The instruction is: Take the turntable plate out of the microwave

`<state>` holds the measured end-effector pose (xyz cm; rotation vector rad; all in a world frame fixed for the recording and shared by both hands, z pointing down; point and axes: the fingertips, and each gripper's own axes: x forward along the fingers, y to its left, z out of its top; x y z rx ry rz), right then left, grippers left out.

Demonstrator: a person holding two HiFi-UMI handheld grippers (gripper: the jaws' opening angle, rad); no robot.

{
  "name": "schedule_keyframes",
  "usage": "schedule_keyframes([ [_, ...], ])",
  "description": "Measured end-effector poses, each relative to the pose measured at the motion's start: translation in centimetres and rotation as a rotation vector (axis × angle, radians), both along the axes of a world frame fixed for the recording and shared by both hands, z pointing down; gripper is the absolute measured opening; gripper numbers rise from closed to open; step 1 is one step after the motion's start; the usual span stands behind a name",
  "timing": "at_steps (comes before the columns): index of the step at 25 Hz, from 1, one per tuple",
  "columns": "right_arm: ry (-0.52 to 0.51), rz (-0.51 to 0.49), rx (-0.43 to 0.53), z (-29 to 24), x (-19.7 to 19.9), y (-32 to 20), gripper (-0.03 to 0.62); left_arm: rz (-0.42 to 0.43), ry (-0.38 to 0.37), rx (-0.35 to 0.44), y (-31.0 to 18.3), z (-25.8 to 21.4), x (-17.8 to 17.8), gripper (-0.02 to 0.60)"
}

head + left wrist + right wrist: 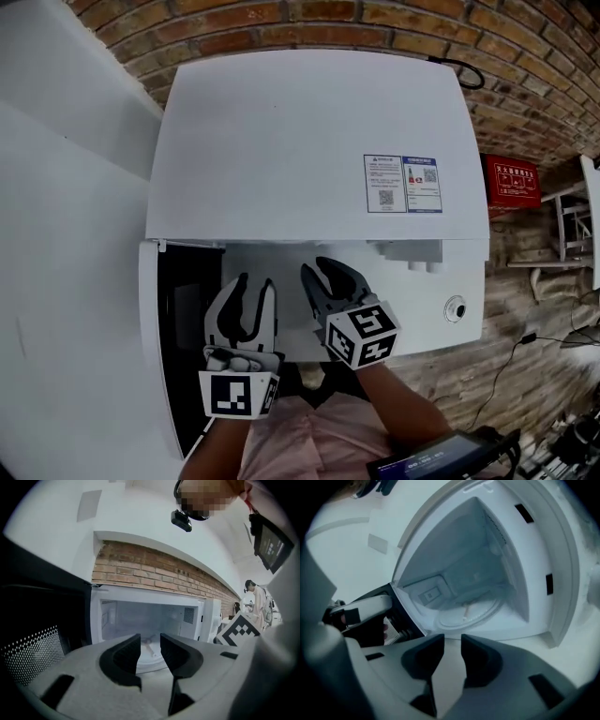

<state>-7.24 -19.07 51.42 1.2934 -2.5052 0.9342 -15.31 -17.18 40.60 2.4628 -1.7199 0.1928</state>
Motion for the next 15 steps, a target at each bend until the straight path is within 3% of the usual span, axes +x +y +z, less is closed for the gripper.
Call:
schedule_keyframes([
  [7,-0.148,0.062,-0.102,1.7,-0.5,-1.5,0.147,0.014,0.012,-0.041,0.0,1.2,-0.5,0.144],
  [11,-0.327,0.081,-0.187,1.6,-1.1,-2.4,0.207,0.015,0.019,-0.046,-0.1,1.2,-0.8,0.146],
  [15,-0.467,0.145,-0.260,1.5,-1.0,-2.9,0.192,0.019,0.017,-0.050,0.0,1.2,-0.8,0.147],
])
